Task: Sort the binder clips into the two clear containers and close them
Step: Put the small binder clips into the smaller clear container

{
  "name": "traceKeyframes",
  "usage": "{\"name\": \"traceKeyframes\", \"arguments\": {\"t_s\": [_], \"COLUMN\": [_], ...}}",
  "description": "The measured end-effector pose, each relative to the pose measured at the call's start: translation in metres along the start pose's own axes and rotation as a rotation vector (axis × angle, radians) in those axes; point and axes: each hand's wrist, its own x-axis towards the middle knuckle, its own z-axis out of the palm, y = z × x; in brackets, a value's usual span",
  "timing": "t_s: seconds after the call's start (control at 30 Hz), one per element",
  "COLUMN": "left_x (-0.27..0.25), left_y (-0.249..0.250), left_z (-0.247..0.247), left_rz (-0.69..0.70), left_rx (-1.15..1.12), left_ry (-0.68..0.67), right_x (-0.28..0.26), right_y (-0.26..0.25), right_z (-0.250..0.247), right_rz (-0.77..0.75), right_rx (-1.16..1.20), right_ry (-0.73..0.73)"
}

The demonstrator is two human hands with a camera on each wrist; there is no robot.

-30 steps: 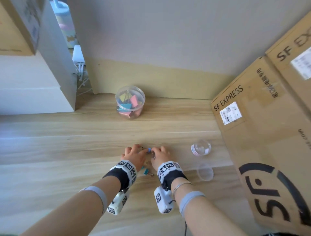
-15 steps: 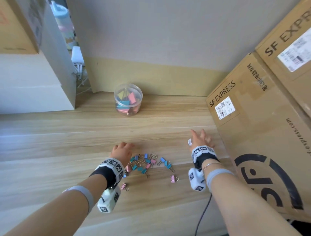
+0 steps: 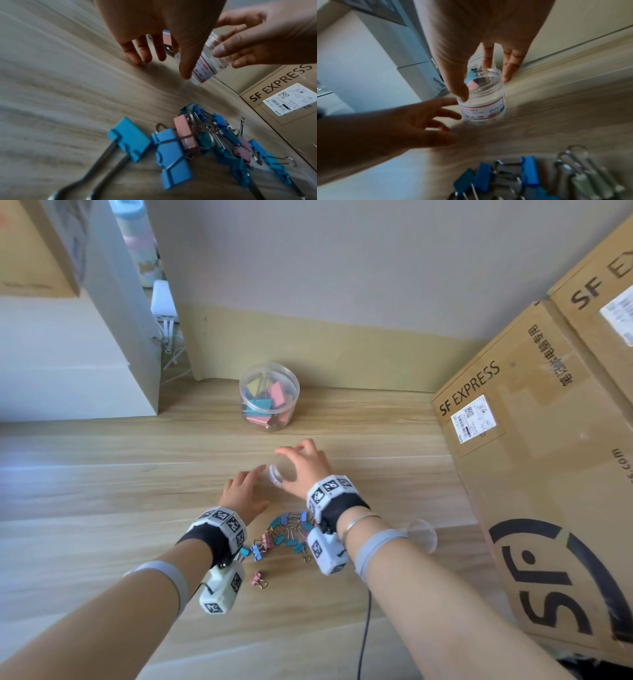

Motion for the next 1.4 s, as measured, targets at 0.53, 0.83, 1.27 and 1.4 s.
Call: {"name": "traceKeyframes", "arguments": {"t_s": [0.53, 0.83, 1.27, 1.4], "left_x": [0.015, 0.010, 0.008, 0.005], "left_y": [-0.010, -0.026, -0.032, -0.027], "left_z": [0.007, 0.009, 0.012, 0.010], "left_rz": [-0.002, 0.037, 0.057, 0.069], "left_rx": [-0.117, -0.116, -0.133, -0.127], "left_ry": [0.081, 0.087, 0.080, 0.097], "right_x": [-0.072, -0.056, -0.042, -0.045], "right_y": [0.065, 0.034, 0.039, 0.036], "right_z": [0.028, 0.066, 0.057, 0.052], "right_rz": [0.472, 0.188, 0.057, 0.052], "right_rx": [0.078, 0.043, 0.007, -0.077], "right_ry": [-0.331, -0.216, -0.140, -0.197]}}
